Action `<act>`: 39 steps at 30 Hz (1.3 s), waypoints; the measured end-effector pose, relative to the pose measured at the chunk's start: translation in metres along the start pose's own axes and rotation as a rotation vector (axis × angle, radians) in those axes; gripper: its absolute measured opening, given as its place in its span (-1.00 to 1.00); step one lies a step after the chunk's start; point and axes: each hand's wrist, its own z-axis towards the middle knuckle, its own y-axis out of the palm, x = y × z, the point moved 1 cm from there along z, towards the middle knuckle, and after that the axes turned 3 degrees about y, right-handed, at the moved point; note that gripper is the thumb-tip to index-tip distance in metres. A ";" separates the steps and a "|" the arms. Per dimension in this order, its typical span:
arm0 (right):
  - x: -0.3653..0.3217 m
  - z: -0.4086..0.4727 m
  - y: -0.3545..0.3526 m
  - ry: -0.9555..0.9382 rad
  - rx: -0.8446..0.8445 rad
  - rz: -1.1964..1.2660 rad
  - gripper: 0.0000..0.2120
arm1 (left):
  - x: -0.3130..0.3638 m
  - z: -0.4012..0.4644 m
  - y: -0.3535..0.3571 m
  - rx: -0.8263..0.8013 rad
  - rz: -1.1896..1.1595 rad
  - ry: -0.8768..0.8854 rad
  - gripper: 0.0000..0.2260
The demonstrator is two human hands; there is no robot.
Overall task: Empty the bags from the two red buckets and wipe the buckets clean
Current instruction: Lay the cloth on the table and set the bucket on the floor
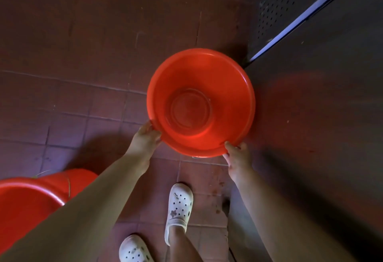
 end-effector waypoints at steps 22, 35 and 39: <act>0.164 -0.242 0.054 -0.193 -0.230 -0.751 -0.85 | -0.114 -0.231 -0.275 0.541 -0.228 -0.148 -0.83; 0.404 -0.334 0.126 0.331 -0.314 -0.366 -0.91 | -0.246 -0.297 -0.432 0.528 0.404 -0.015 -0.68; 0.410 -0.314 0.123 0.328 -0.284 -0.242 -0.88 | -0.267 -0.281 -0.418 0.584 0.502 -0.113 -0.45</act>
